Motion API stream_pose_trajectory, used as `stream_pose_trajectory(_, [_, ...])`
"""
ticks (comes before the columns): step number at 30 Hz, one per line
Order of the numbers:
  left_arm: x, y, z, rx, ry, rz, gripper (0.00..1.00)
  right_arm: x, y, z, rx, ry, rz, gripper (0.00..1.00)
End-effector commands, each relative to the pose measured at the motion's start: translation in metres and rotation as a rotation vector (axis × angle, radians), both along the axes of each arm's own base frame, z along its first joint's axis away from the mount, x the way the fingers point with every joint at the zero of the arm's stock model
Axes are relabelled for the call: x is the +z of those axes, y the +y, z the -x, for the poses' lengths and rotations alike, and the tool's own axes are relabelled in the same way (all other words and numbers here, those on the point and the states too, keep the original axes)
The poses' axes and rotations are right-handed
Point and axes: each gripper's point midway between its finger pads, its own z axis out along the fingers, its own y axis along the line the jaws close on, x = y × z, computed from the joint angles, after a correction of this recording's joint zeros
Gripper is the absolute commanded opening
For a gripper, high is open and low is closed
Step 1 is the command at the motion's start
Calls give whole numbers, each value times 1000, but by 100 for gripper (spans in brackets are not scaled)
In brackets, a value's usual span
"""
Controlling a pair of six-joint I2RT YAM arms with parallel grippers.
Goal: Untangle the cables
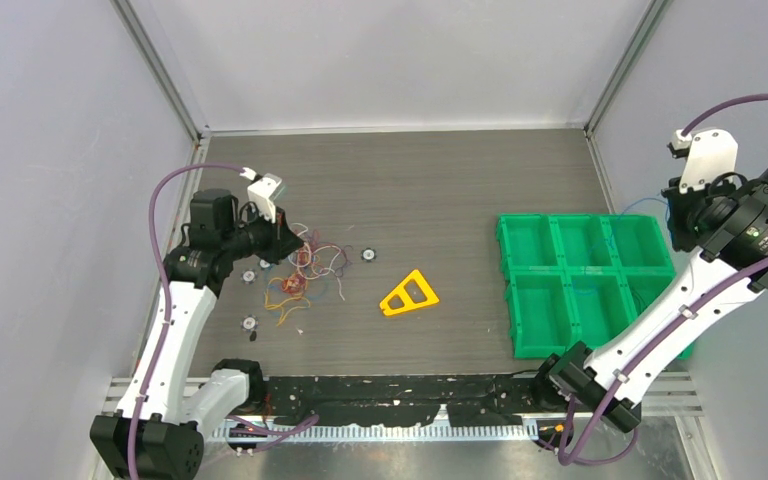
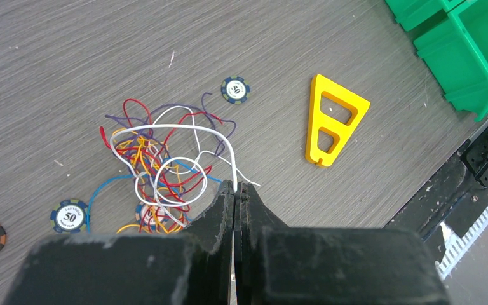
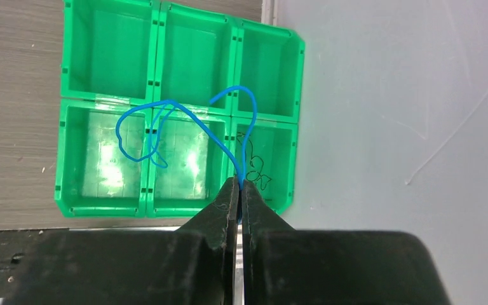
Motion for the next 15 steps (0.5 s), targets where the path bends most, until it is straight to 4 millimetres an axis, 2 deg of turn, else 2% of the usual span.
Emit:
stream_pose_trajectory(1, [10,-1,-8,-10,-60,-9,0,14,-6,-3,3,-37,27,5])
stream_pose_trajectory(4, [9,0,-9,-10,-63,-16,0,8,-9,0,-3,-14,39,5])
stream_pose_trajectory(7, [9,0,-11,-12,-62,-15,0,-8,-15,4,-18,28,25,5])
stream_pose_trajectory(9, [9,-1,-11,-14,-59,-13,0,-21,-22,5,-32,56,13,5])
stream_pose_trajectory(10, [10,-1,-12,-14,-58,-10,0,-35,-27,6,-41,83,-5,5])
stream_pose_trajectory(11, [10,-2,-12,-15,-56,-8,0,-36,-32,4,-48,71,17,5])
stream_pose_trajectory(12, [11,-2,-12,-16,-56,-6,0,-53,-37,5,-56,103,-1,5])
stream_pose_trajectory(13, [12,-2,-13,-16,-59,-4,0,-54,-42,3,-54,93,27,5])
stream_pose_trajectory(14, [13,-2,-12,-16,-58,-4,0,-72,-43,4,-49,125,0,5])
stream_pose_trajectory(15, [13,-2,-12,-16,-58,-5,0,-76,-44,3,-34,127,15,5])
